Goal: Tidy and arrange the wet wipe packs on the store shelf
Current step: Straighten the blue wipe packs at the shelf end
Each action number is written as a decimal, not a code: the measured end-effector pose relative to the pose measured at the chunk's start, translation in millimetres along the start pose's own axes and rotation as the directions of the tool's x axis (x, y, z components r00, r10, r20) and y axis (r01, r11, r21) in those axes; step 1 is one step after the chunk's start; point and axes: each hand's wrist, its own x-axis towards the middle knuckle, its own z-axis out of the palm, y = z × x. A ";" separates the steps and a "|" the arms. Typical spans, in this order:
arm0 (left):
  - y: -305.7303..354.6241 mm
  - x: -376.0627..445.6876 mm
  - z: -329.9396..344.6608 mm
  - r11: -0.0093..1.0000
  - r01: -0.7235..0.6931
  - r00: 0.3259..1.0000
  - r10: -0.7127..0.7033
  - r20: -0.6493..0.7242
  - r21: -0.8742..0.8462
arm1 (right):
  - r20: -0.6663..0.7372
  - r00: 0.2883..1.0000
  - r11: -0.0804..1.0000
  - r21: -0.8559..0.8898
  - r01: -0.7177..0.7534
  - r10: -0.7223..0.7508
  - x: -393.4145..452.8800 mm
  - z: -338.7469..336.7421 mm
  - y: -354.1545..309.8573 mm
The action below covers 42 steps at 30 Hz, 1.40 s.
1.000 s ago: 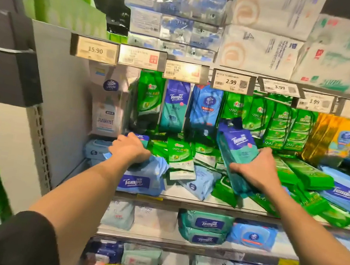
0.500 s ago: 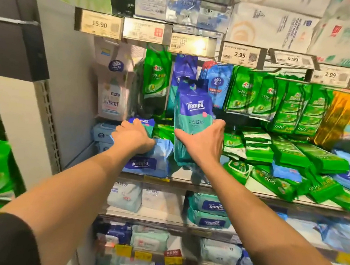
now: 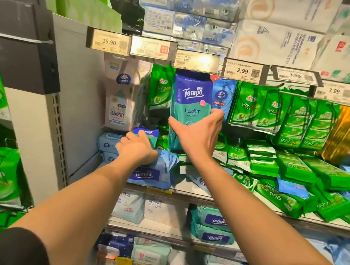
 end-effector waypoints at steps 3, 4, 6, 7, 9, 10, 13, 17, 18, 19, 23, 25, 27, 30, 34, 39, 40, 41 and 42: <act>0.4 0.2 -0.1 1.000 0.002 1.000 -0.002 -0.001 -0.008 | -0.020 1.000 1.000 0.009 -0.001 0.001 1.0 3.0 -3.3; 0.4 0.2 0.0 1.000 0.002 1.000 -0.002 -0.003 -0.007 | -0.028 1.000 1.000 0.012 -0.005 0.005 1.6 3.9 -4.5; 0.6 0.7 0.2 1.000 0.004 1.000 -0.004 -0.007 -0.005 | -0.039 0.999 1.000 0.013 -0.002 0.002 4.3 4.7 -7.2; 0.8 0.9 0.2 1.000 0.005 1.000 -0.005 -0.007 -0.004 | -0.042 0.999 1.000 0.011 0.002 -0.002 6.1 4.8 -8.3; 1.2 1.4 0.4 1.000 0.005 1.000 -0.005 -0.006 -0.004 | -0.042 0.999 1.000 0.002 0.005 -0.005 9.0 5.2 -9.9; 1.2 1.7 0.7 1.000 0.004 1.000 -0.004 -0.007 -0.005 | -0.038 0.999 1.000 -0.003 0.005 -0.005 9.9 5.6 -10.4; 1.0 2.6 1.5 1.000 0.000 1.000 0.000 -0.016 -0.001 | -0.030 1.000 1.000 -0.009 0.008 -0.008 11.6 7.4 -11.1; 1.2 4.4 2.4 1.000 -0.001 1.000 0.001 -0.020 0.006 | -0.030 0.999 1.000 -0.028 0.011 -0.012 13.4 10.6 -10.1; 1.2 4.4 2.8 1.000 -0.001 1.000 0.002 -0.020 0.009 | -0.030 0.999 0.999 -0.032 0.013 -0.014 13.5 11.8 -9.5; 1.2 4.3 3.1 1.000 -0.003 1.000 0.004 -0.020 0.012 | -0.031 0.999 0.999 -0.037 0.012 -0.013 13.5 13.1 -8.4; 0.2 3.9 2.1 1.000 -0.009 1.000 0.009 -0.022 0.004 | -0.020 0.999 0.998 -0.051 -0.043 0.042 13.6 20.5 -3.5; -0.7 3.8 2.2 1.000 -0.008 1.000 0.008 -0.018 -0.007 | -0.005 0.996 0.993 -0.075 -0.087 0.087 12.3 24.8 0.9; -0.9 4.5 2.3 1.000 -0.013 1.000 0.013 -0.018 -0.005 | 0.001 0.993 0.989 -0.092 -0.116 0.116 11.5 28.6 6.2; -1.4 6.3 3.1 1.000 -0.024 1.000 0.024 -0.021 0.007 | 0.000 0.990 0.985 -0.105 -0.137 0.138 11.5 33.4 12.5; -1.9 7.6 3.2 1.000 -0.021 1.000 0.022 -0.018 0.006 | 0.002 0.990 0.985 -0.107 -0.138 0.139 11.2 38.5 16.5; -2.6 8.1 3.5 1.000 -0.028 0.999 0.028 -0.028 0.006 | -0.102 0.994 0.999 0.002 -0.047 0.046 4.8 38.3 14.9; -2.4 8.4 3.5 1.000 -0.028 0.999 0.028 -0.029 0.005 | -0.138 0.990 0.999 0.038 -0.027 0.032 3.2 37.8 14.1; -1.9 8.7 3.5 1.000 -0.027 0.999 0.027 -0.029 0.003 | -0.171 0.985 0.998 0.068 -0.006 0.018 1.9 36.9 13.3; -1.5 9.0 3.4 1.000 -0.027 0.999 0.027 -0.027 0.001 | -0.193 0.981 0.996 0.089 0.016 0.002 1.0 36.0 12.6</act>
